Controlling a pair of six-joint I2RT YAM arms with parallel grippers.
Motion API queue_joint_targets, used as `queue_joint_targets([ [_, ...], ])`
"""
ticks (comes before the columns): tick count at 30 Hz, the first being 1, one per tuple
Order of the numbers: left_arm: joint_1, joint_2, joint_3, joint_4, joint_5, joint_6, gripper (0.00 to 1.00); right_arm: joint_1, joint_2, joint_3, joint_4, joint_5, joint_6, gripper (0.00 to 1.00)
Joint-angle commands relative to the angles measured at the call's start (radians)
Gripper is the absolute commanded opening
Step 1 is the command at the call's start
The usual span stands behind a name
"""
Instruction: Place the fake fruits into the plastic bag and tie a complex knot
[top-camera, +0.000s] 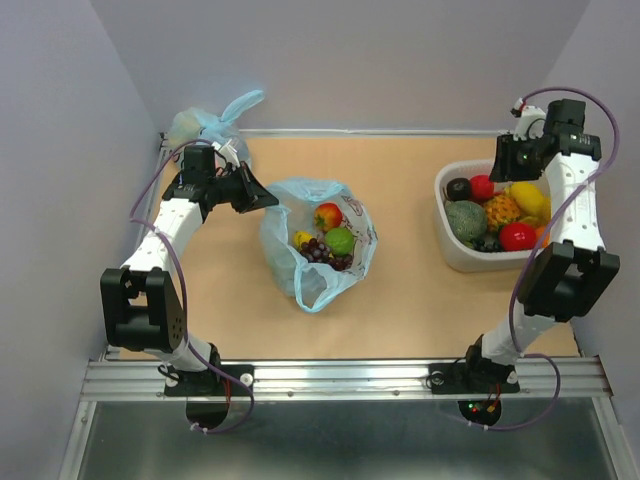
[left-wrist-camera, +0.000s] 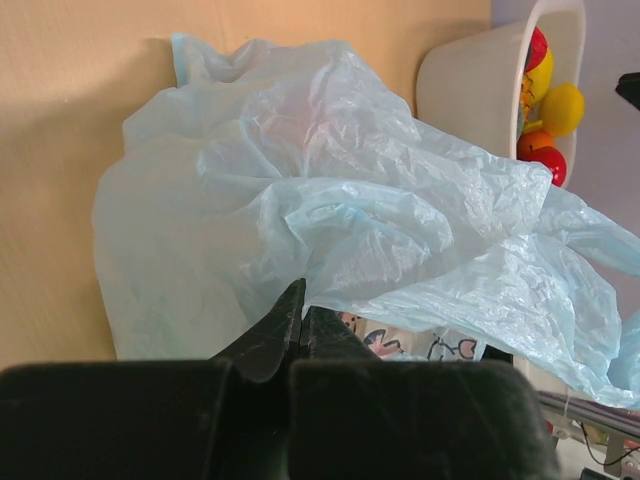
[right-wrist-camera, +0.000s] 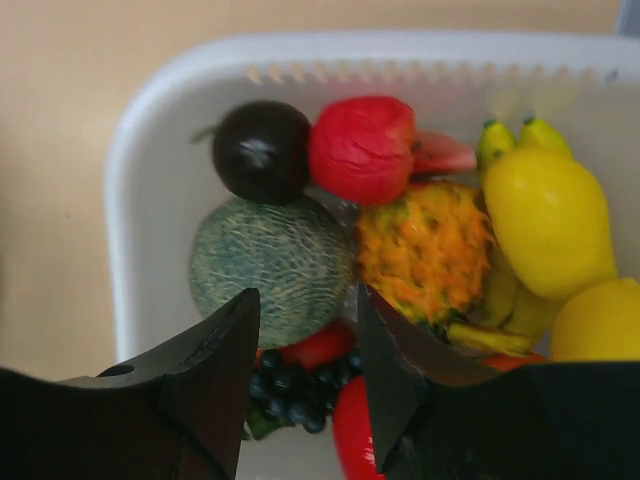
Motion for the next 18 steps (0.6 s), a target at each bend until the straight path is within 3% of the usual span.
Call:
queue_joint_targets([
  [1,0.009,-0.019,0.002,0.027,0.014,0.012,0.00,-0.081,0.092,0.137,-0.195,0.000,-0.103,0.55],
  [6,0.009,-0.013,-0.015,0.044,0.020,0.002,0.00,-0.088,0.199,0.199,-0.238,-0.003,-0.088,0.77],
  [8,0.009,-0.007,0.000,0.041,0.021,0.006,0.00,-0.089,0.229,0.230,-0.275,0.013,-0.100,0.81],
  [18,0.012,0.004,-0.012,0.045,0.032,0.012,0.00,-0.092,0.380,0.386,-0.376,0.148,-0.281,0.86],
])
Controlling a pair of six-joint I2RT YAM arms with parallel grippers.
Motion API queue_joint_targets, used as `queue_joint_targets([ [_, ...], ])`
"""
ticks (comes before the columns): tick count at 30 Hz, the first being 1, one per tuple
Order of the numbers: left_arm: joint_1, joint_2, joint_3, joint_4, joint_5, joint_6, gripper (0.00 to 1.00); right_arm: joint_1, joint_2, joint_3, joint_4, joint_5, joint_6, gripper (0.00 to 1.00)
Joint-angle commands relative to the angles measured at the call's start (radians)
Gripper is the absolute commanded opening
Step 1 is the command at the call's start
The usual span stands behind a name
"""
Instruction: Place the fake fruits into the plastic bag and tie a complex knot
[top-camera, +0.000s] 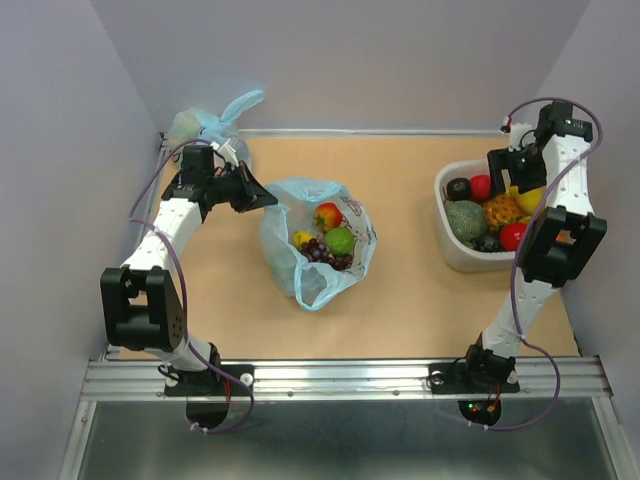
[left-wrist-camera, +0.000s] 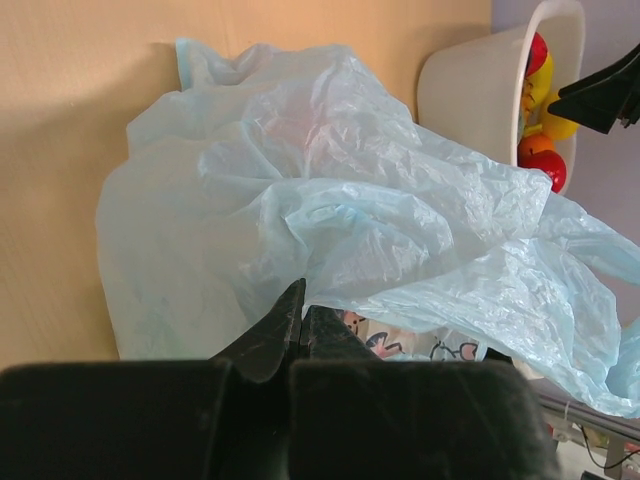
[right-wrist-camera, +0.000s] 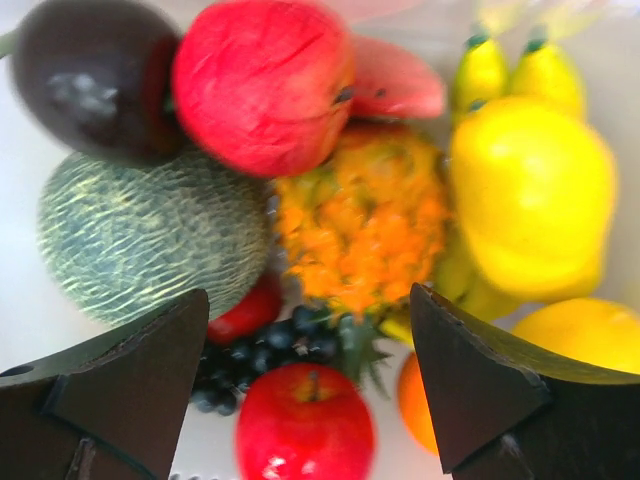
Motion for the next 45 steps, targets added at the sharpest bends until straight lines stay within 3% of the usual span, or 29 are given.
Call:
queue_joint_targets([
  [1,0.007,0.003,-0.010,0.036,0.030,0.013,0.00,-0.004,0.064,0.149,-0.082,0.065,-0.094,0.85],
  [12,0.011,0.018,-0.002,0.032,0.029,0.013,0.00,0.005,0.167,0.123,-0.087,0.131,-0.181,0.86],
  [16,0.011,0.014,-0.004,0.027,0.024,0.017,0.00,0.028,0.171,0.043,-0.006,0.209,-0.172,0.94],
  [19,0.012,0.010,-0.007,0.021,0.021,0.017,0.00,0.045,0.164,-0.027,0.055,0.263,-0.169,0.95],
  [24,0.012,0.007,-0.008,0.021,0.018,0.016,0.00,0.060,0.191,-0.077,0.094,0.282,-0.157,1.00],
  [31,0.012,0.009,-0.002,0.015,0.015,0.020,0.00,0.063,0.213,-0.120,0.127,0.243,-0.146,0.99],
  [33,0.012,0.009,-0.002,0.012,0.015,0.020,0.00,0.063,0.204,-0.118,0.121,0.208,-0.145,0.89],
  [34,0.012,0.009,-0.001,0.009,0.013,0.020,0.00,0.063,0.195,-0.113,0.115,0.200,-0.149,0.76],
  [38,0.014,0.003,-0.001,0.009,0.010,0.022,0.00,0.060,0.115,-0.086,0.095,0.171,-0.164,0.54],
  [43,0.012,0.000,-0.001,0.010,0.010,0.023,0.00,0.051,0.041,0.027,0.026,0.122,-0.161,0.40],
  [45,0.012,0.003,0.001,0.012,0.012,0.023,0.00,0.046,0.024,0.058,0.013,0.114,-0.154,0.40],
])
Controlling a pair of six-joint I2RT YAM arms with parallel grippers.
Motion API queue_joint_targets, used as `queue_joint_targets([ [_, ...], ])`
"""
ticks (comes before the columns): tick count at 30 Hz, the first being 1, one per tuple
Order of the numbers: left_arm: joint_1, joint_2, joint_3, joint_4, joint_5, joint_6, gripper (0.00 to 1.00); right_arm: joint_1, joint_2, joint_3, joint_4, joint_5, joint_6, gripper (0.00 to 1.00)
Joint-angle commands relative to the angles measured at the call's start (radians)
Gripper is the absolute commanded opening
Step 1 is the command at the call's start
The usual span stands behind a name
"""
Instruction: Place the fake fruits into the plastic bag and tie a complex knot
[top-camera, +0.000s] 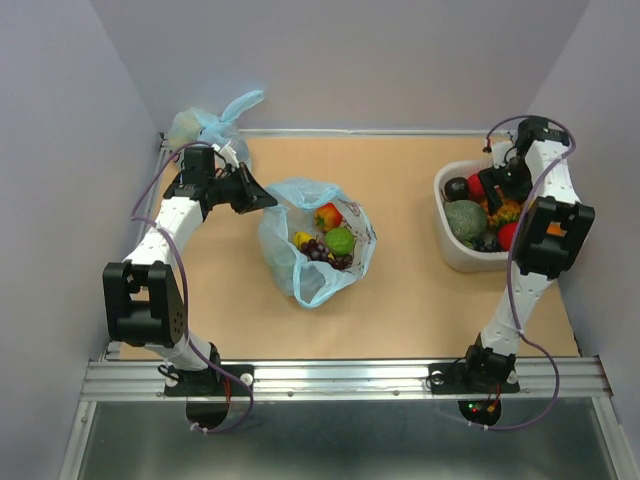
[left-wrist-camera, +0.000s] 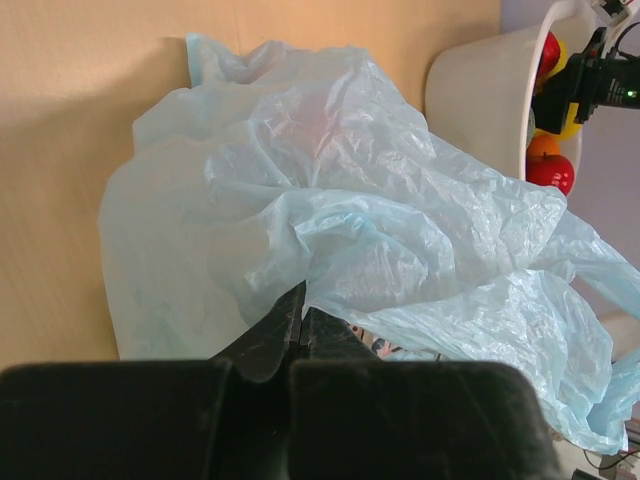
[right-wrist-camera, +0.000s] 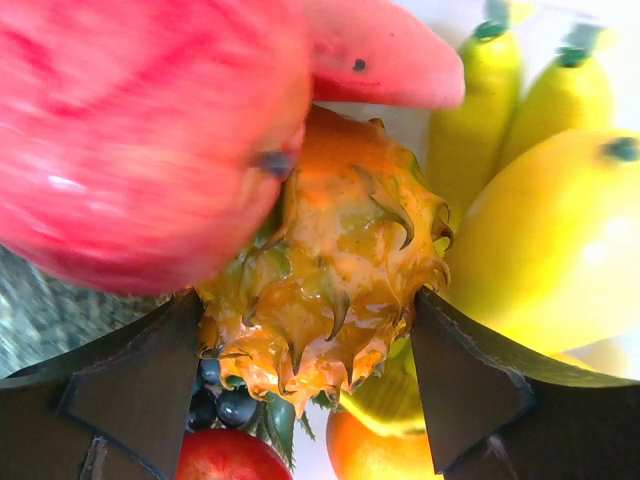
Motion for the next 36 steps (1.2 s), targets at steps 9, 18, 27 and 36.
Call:
queue_joint_targets([
  [9,0.007,-0.017,0.010,0.005,0.014,0.026,0.00,-0.006,-0.158,0.221,-0.097,-0.123,0.030,0.39],
  [18,0.005,-0.006,0.016,-0.003,0.017,0.036,0.00,-0.006,-0.230,0.216,-0.166,-0.097,0.005,0.38],
  [27,0.005,-0.005,0.010,0.006,0.022,0.028,0.00,-0.019,-0.259,0.362,-0.202,-0.129,0.033,0.38],
  [36,0.005,-0.009,0.004,-0.004,0.020,0.036,0.00,0.020,-0.389,0.349,-0.190,-0.640,0.097,0.39],
])
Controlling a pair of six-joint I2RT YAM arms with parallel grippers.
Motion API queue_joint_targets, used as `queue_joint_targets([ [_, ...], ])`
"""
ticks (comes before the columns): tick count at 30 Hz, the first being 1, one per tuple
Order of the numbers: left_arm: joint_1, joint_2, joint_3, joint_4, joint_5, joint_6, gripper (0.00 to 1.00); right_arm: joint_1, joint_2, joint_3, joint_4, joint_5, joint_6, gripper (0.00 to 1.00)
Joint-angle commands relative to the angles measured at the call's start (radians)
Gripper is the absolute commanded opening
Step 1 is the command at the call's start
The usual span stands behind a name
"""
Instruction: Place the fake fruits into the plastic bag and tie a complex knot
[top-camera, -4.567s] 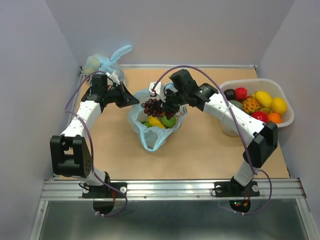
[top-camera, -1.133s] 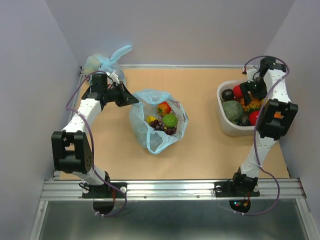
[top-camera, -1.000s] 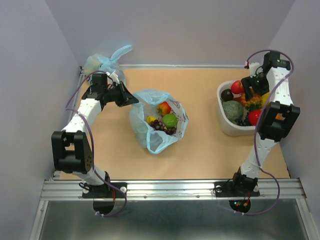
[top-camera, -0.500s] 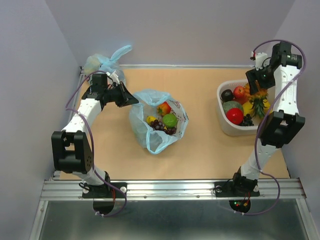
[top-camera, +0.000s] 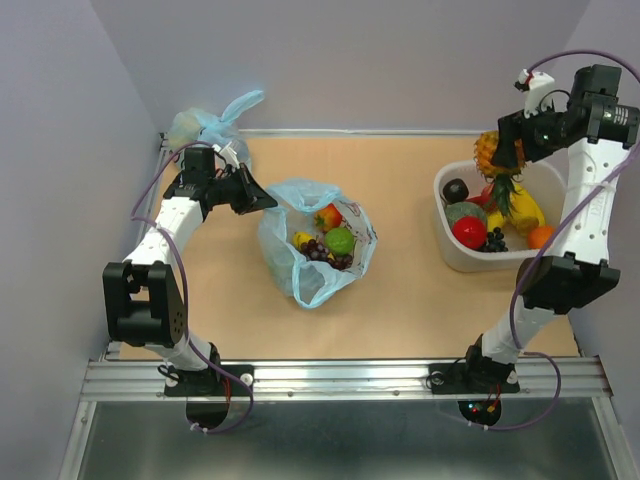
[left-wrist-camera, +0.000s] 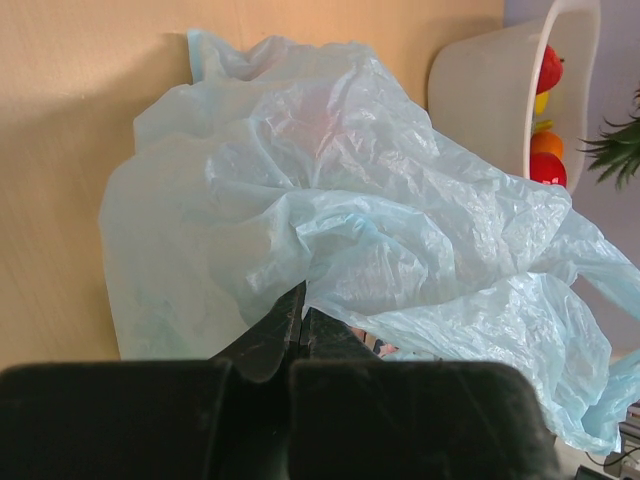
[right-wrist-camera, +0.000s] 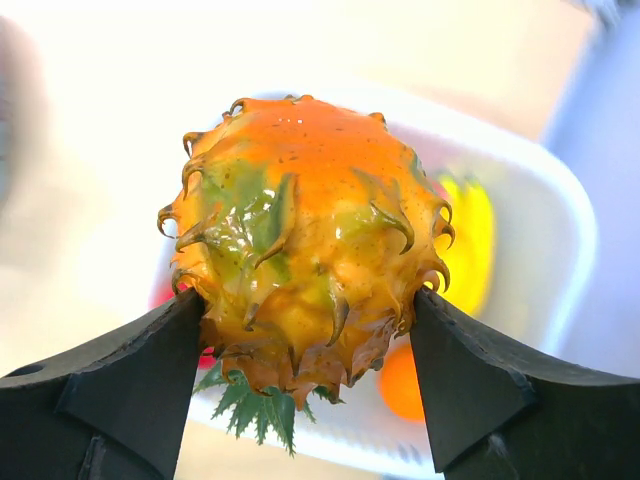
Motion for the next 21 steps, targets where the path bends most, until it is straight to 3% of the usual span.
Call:
queue_joint_targets([
  [1,0.005,-0.010,0.004,0.005,0.018,0.021,0.00,0.042,-0.078,0.062,-0.012,-0.337,0.077,0.39],
  [5,0.007,-0.013,0.001,0.006,0.010,0.018,0.00,0.164,-0.110,0.047,0.014,-0.533,0.155,0.39],
  [9,0.007,-0.015,-0.001,0.009,0.004,0.016,0.00,0.282,-0.253,-0.185,0.090,-0.601,0.164,0.35],
  [11,0.007,-0.019,0.001,0.008,0.001,0.019,0.00,0.354,-0.375,-0.328,0.226,-0.611,0.223,0.31],
  [14,0.005,-0.022,-0.002,0.006,-0.005,0.021,0.00,0.437,-0.480,-0.395,0.432,-0.609,0.322,0.27],
  [18,0.005,-0.024,-0.019,0.013,-0.011,0.022,0.00,0.548,-0.466,-0.369,0.587,-0.581,0.399,0.29],
  [21,0.005,-0.021,-0.018,0.013,-0.016,0.024,0.00,0.693,-0.439,-0.369,0.584,-0.523,0.319,0.29],
])
